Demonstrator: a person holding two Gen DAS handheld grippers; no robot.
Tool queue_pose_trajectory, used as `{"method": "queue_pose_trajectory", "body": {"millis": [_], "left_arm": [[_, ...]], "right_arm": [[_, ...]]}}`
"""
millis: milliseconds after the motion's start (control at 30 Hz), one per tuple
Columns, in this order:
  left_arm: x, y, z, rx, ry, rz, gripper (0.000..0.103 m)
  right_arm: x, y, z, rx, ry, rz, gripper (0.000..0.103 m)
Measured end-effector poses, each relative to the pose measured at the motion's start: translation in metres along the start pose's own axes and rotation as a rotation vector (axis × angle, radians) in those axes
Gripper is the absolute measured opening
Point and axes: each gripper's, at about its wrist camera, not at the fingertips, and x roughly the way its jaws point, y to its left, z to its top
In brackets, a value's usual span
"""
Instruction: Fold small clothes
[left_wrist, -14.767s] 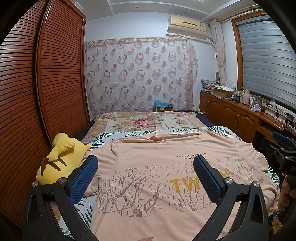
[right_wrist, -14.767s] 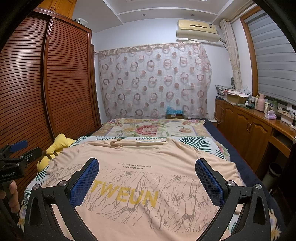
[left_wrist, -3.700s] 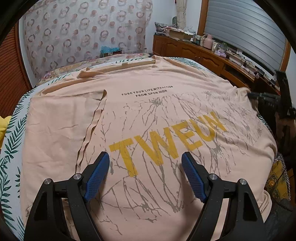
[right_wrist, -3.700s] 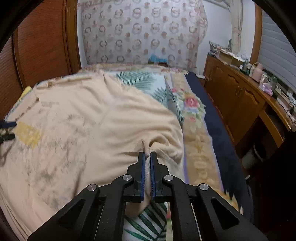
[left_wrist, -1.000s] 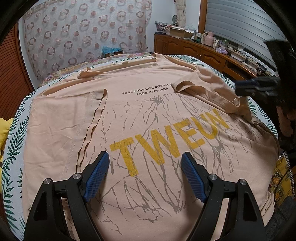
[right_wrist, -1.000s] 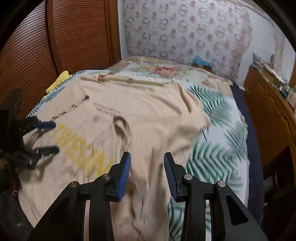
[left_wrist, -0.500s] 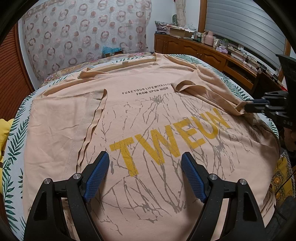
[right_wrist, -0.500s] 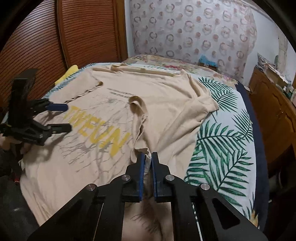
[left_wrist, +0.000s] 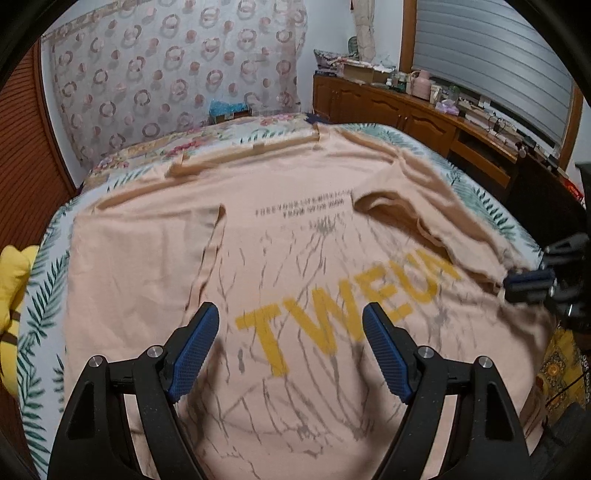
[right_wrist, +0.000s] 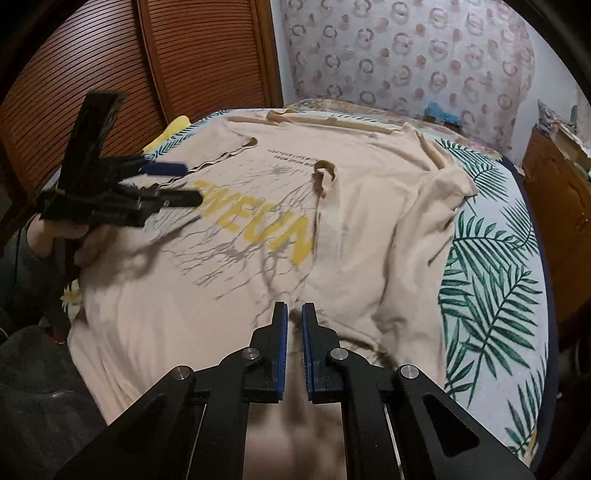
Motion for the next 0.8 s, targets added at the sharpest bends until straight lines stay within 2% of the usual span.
{"method": "queue_pose_trajectory", "body": {"millis": [67, 100, 233, 400, 533, 800], "left_arm": [[-0.002, 0.001, 0.007, 0.003, -0.014, -0.007, 0.081], [-0.003, 0.001, 0.01, 0.005, -0.018, -0.009, 0.081], [-0.003, 0.004, 0.021, 0.016, -0.034, -0.011, 0.081], [-0.001, 0.019, 0.029, 0.012, -0.037, 0.008, 0.078], [0.001, 0.043, 0.036, -0.007, -0.038, 0.051, 0.078], [0.003, 0.096, 0.038, -0.074, -0.035, 0.125, 0.078]], "right_arm": [[-0.002, 0.001, 0.001, -0.003, -0.005, -0.013, 0.019], [-0.005, -0.001, 0.002, 0.001, -0.012, -0.021, 0.021], [-0.014, -0.013, 0.011, 0.015, -0.051, -0.063, 0.038], [-0.012, -0.046, 0.033, 0.056, -0.077, -0.127, 0.038], [0.009, -0.075, 0.06, 0.096, -0.076, -0.181, 0.038], [0.064, -0.118, 0.104, 0.2, -0.027, -0.214, 0.038]]}}
